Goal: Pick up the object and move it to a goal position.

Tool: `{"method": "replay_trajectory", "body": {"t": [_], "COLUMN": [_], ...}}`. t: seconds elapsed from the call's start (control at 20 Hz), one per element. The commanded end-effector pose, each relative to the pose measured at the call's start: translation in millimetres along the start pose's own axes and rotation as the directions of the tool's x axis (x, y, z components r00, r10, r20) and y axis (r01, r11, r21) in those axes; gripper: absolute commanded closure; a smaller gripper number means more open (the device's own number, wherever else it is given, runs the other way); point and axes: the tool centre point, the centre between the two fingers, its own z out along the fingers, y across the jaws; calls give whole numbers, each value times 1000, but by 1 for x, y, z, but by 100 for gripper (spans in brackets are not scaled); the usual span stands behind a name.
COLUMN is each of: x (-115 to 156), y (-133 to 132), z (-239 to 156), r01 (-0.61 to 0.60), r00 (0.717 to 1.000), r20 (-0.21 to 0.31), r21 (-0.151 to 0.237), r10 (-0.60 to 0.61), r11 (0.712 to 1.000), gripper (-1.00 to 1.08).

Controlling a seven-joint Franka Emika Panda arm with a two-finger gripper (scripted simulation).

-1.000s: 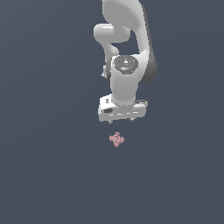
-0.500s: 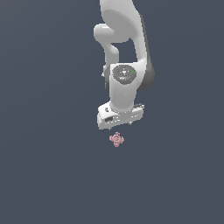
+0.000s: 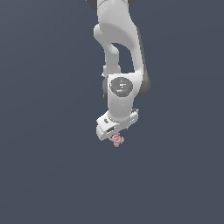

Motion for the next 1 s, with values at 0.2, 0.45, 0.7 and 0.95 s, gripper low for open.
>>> {"method": "replay_trajectory", "body": {"t": [0.2,0.45,0.7,0.95], "x": [4,5,5,4], "y": [6,8,8,8], "z": [13,17,19,37], "r01": [99,130,129,130], "r00": [995,991,992,991], "r20": [-2,-3,-2,-2], "r21": [-3,-4,-4,-4], "r10": [-99,-131,-129,-130], "r11": [995,991,992,991], "gripper": [-92,-92,-92,-92]}}
